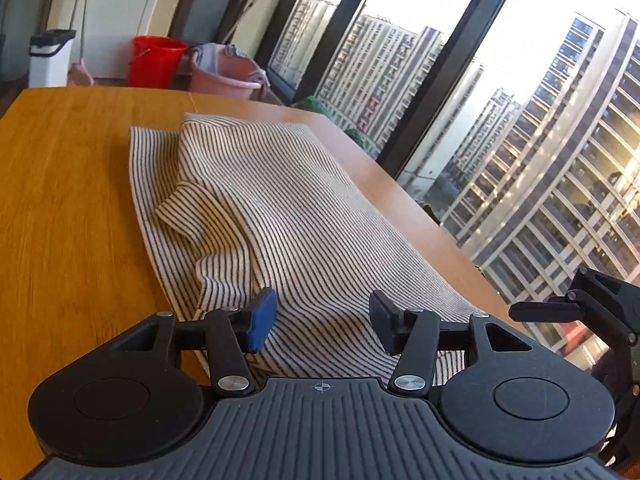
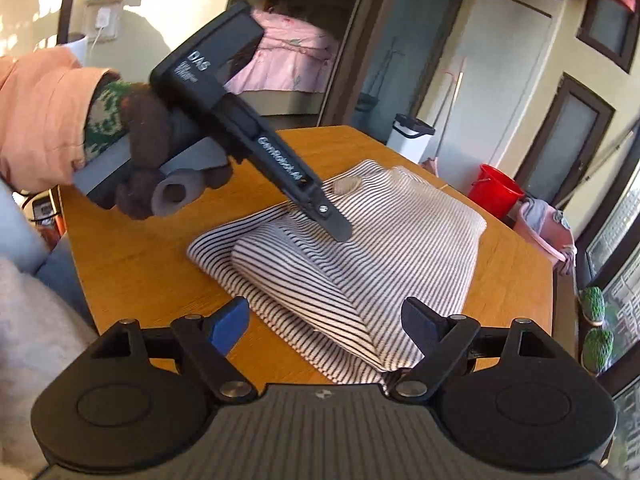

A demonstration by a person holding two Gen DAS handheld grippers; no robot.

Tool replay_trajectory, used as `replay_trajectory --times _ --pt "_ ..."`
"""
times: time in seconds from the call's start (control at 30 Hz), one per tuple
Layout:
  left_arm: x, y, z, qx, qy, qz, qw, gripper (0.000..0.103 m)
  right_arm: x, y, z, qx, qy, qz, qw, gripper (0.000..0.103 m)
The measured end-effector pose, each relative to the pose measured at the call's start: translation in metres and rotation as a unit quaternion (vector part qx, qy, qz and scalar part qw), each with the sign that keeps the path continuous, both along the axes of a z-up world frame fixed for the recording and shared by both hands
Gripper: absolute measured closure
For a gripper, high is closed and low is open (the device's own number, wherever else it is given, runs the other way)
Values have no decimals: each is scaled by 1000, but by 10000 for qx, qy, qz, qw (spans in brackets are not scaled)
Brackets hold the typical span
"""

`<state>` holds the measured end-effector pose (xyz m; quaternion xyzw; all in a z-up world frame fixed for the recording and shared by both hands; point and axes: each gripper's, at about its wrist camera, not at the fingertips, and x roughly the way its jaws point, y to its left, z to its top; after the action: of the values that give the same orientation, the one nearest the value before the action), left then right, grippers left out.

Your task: Fold clothes

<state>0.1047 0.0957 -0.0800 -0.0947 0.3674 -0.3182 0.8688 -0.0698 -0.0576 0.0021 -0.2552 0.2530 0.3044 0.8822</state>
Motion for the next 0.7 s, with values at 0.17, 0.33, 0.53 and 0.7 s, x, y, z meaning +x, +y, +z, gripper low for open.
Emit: replay_trajectory --times 0.17,0.33,0.53,0.7 --pt "2 1 -1 -100 16 -36 9999 40 -1 49 -20 -490 -276 639 9964 20" --pt "-9 32 31 -115 -666 299 9973 20 4 81 -34 -949 -674 969 9885 31" --pt "-83 49 71 1171 -2786 -395 9524 2 28 71 -9 -181 -134 474 9986 77" --pt "-119 1 38 2765 -3670 -1459 8761 0 59 33 26 903 463 -144 9947 80"
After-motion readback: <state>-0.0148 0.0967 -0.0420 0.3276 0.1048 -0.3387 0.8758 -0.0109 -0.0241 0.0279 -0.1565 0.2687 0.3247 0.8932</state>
